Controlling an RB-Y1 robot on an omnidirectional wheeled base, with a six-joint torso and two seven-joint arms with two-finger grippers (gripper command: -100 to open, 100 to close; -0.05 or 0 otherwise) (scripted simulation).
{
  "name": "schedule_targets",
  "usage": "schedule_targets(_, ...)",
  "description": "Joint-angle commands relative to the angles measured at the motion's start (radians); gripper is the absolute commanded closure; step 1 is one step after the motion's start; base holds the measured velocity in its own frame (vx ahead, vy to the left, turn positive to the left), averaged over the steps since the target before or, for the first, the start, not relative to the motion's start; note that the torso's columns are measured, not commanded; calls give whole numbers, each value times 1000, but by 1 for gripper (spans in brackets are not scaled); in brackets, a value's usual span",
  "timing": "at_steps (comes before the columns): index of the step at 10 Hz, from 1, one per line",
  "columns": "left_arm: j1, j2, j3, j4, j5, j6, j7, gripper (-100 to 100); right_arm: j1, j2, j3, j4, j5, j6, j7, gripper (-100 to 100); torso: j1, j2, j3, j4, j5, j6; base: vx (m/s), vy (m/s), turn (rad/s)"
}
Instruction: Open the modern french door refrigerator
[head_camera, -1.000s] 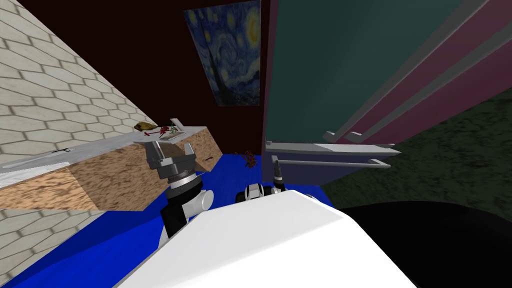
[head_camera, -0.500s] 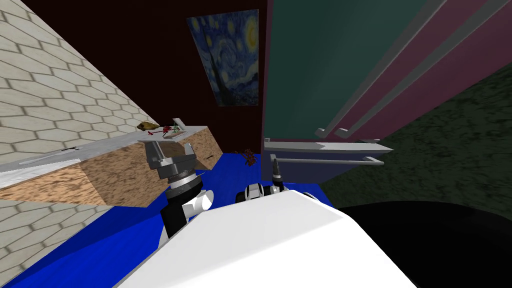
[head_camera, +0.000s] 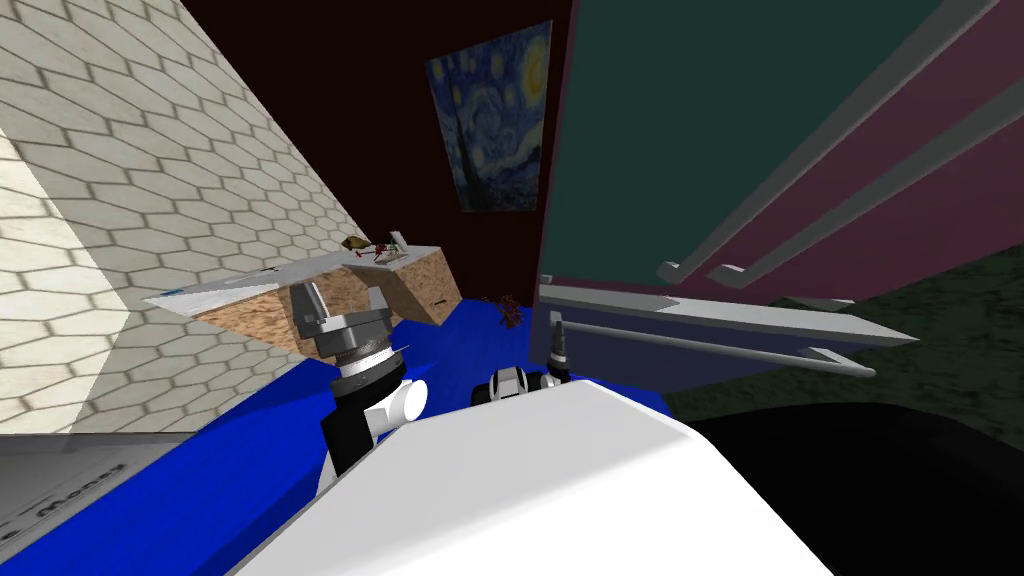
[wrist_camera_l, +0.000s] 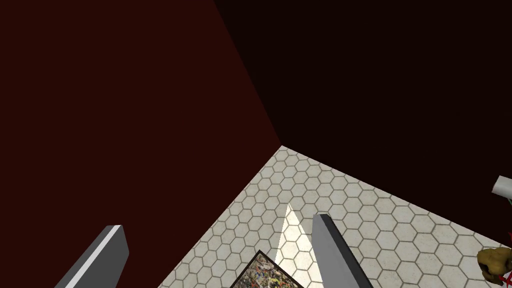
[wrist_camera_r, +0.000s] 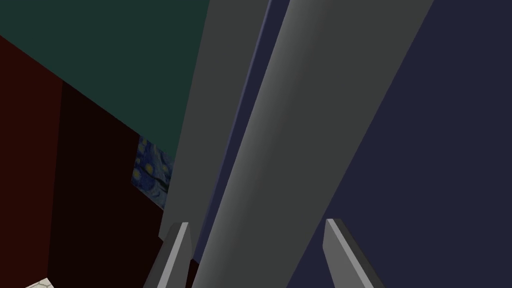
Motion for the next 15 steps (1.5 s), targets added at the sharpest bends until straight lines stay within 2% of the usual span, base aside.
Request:
schedule_targets(1, 0, 0, 0, 0, 0, 0, 0, 0, 68, 32, -71, -59, 24, 0, 23, 100, 0, -2, -1, -1, 0, 0, -74, -29, 372)
schedule_targets(2, 0, 0, 0, 0, 0, 0, 0, 0, 76, 32, -78, -59, 24, 0, 23, 100, -1, -2, -1, -1, -1, 0, -64, -20, 308)
schedule_targets(3, 0, 0, 0, 0, 0, 0, 0, 0, 114, 50, -124, -97, 37, -3, 38, 100, 0, -3, -1, -1, -1, 0, -68, -13, 410)
schedule_targets(4, 0, 0, 0, 0, 0, 0, 0, 0, 119, 50, -132, -97, 37, -3, 38, 100, 1, -3, -1, -1, -1, -2, -63, -10, 298)
schedule_targets(5, 0, 0, 0, 0, 0, 0, 0, 0, 156, 69, -179, -134, 51, -7, 53, 100, 1, -4, -2, -1, -1, -1, -71, -5, 363)
schedule_targets(6, 0, 0, 0, 0, 0, 0, 0, 0, 162, 69, -186, -134, 51, -7, 53, 100, 0, -3, -1, -1, -1, -1, -66, -7, 302)
schedule_targets(7, 0, 0, 0, 0, 0, 0, 0, 0, 203, 88, -231, -172, 64, -10, 67, 100, -1, -5, -2, -1, -1, -1, -80, -2, 370)
schedule_targets(8, 0, 0, 0, 0, 0, 0, 0, 0, 206, 88, -239, -172, 64, -10, 67, 100, -2, -2, -1, 0, -1, 1, -66, -1, 322)
schedule_targets(9, 0, 0, 0, 0, 0, 0, 0, 0, 249, 107, -284, -210, 78, -14, 82, 100, -2, -3, -1, 0, -1, 1, -72, 5, 367)
schedule_targets(10, 0, 0, 0, 0, 0, 0, 0, 0, 249, 107, -293, -210, 78, -14, 82, 100, -2, -2, -1, 0, -1, 1, -59, 7, 272)
schedule_targets(11, 0, 0, 0, 0, 0, 0, 0, 0, 291, 125, -336, -247, 91, -17, 97, 100, -3, -2, -1, 0, 0, 2, -69, 1, 413)
schedule_targets(12, 0, 0, 0, 0, 0, 0, 0, 0, 292, 125, -347, -247, 91, -17, 97, 100, -2, -1, 0, 1, 0, 2, -62, 6, 321)
schedule_targets(13, 0, 0, 0, 0, 0, 0, 0, 0, 336, 144, -387, -285, 104, -21, 112, 100, -3, 0, 0, 2, 1, 3, -69, 21, 375)
schedule_targets(14, 0, 0, 0, 0, 0, 0, 0, 0, 336, 144, -400, -285, 104, -21, 112, 100, -3, 2, 1, 2, 1, 4, -63, 12, 280)
schedule_targets(15, 0, 0, 0, 0, 0, 0, 0, 0, 322, 140, -391, -270, 100, -28, 105, 100, -4, 2, 1, 2, 1, 4, -27, 4, 39)
